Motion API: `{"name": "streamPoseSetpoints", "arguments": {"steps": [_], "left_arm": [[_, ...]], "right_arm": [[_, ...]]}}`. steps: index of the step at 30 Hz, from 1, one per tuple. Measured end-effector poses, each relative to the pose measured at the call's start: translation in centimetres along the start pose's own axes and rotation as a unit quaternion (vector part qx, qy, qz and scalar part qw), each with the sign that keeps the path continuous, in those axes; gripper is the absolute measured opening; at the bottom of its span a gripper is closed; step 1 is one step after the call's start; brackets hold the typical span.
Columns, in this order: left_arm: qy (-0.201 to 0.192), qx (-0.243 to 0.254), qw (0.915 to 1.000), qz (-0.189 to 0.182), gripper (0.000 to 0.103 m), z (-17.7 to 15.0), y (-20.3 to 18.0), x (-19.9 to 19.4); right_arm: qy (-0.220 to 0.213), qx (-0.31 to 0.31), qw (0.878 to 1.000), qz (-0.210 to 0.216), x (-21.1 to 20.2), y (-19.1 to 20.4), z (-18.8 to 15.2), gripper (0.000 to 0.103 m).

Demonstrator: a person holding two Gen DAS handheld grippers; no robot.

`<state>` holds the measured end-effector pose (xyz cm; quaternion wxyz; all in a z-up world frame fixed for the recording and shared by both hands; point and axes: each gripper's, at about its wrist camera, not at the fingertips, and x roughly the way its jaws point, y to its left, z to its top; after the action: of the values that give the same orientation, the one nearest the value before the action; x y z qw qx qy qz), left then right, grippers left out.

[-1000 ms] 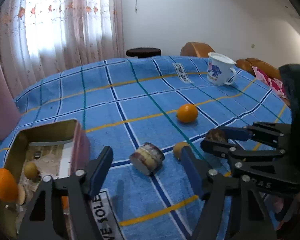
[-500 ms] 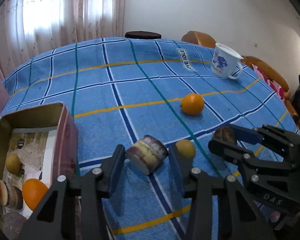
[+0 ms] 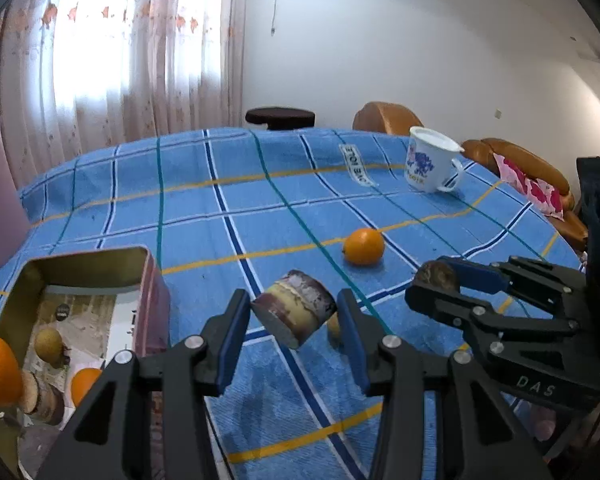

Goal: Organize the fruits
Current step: 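Grasp the small canned item with the left tool while the right tool grasps a chestnut, then carry the can and chestnut over the tin box with both tools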

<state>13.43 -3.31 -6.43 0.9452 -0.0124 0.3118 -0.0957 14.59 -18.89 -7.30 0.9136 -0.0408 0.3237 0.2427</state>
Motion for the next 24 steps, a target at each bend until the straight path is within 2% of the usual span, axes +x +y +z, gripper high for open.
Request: {"name": "streamPoseSetpoints", "arguments": {"steps": [12,24], "left_arm": [[-0.047,0.003,0.9987,0.019,0.047,-0.2,-0.1,-1.7],[-0.074,0.008,0.9968,0.03,0.047,-0.5,-0.4,-2.8]], "right_arm": [[-0.039,-0.009,0.999,0.002,-1.6,0.3,-0.1,0.041],[-0.068,-0.016,0.998,0.002,-2.6,0.7,-0.2,0.041]]}}
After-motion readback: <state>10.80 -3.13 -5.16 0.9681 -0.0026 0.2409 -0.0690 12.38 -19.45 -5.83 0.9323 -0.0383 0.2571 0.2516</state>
